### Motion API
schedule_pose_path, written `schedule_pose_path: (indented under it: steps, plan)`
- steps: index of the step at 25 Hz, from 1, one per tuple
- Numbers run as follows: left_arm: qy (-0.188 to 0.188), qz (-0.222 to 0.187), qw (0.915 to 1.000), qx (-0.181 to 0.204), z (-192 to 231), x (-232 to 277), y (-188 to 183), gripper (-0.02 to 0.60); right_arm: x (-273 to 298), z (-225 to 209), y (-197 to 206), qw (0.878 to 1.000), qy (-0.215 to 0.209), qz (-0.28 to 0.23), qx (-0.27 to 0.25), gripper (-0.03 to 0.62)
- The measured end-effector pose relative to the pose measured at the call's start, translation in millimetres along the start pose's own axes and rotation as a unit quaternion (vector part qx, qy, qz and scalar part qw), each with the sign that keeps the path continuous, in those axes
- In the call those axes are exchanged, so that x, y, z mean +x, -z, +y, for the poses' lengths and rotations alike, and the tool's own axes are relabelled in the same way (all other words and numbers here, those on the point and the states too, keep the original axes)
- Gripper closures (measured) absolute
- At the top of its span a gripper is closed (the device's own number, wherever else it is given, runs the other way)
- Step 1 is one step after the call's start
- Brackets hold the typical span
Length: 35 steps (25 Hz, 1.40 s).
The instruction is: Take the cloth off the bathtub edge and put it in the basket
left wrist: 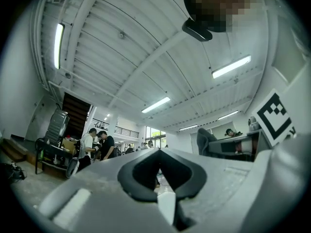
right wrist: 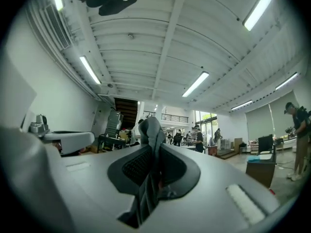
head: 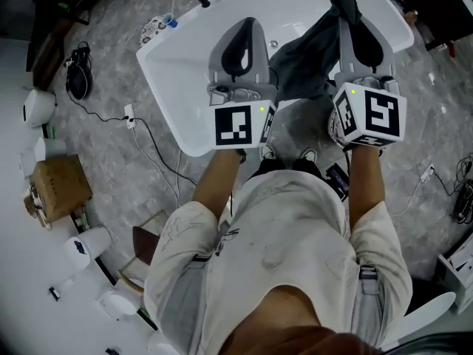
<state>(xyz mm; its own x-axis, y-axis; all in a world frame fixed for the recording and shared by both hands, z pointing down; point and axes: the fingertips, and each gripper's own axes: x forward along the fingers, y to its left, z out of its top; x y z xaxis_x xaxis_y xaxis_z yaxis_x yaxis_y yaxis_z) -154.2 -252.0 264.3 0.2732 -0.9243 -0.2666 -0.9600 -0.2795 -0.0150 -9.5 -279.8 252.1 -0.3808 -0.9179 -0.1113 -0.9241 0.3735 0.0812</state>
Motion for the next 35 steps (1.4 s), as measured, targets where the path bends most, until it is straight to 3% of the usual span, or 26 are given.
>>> schedule_pose_path:
  steps: [6,13,22,35]
  plan:
    - [0.068,0.001,0.9975,-0.019,-71.3,27.4,5.0,0.58,-49.6,-79.9,-8.7,0.996,0.086,-0.001,-0.004,0.566]
    - [0.146,0.017,0.9884,-0.038,-158.8,50.6,23.8,0.58,-119.2,-167.8,0.9,0.981,0.191,0.012,0.002,0.566]
    - [0.237,0.016,0.9692,-0.066,-276.9,59.4,32.2,0.58,-226.3,-262.1,9.5,0.95,0.31,0.028,-0.002,0.565]
    - [0.298,0.018,0.9489,-0.103,-371.4,65.7,37.3,0.58,-351.5,-341.1,-5.4,0.898,0.438,0.027,-0.025,0.565]
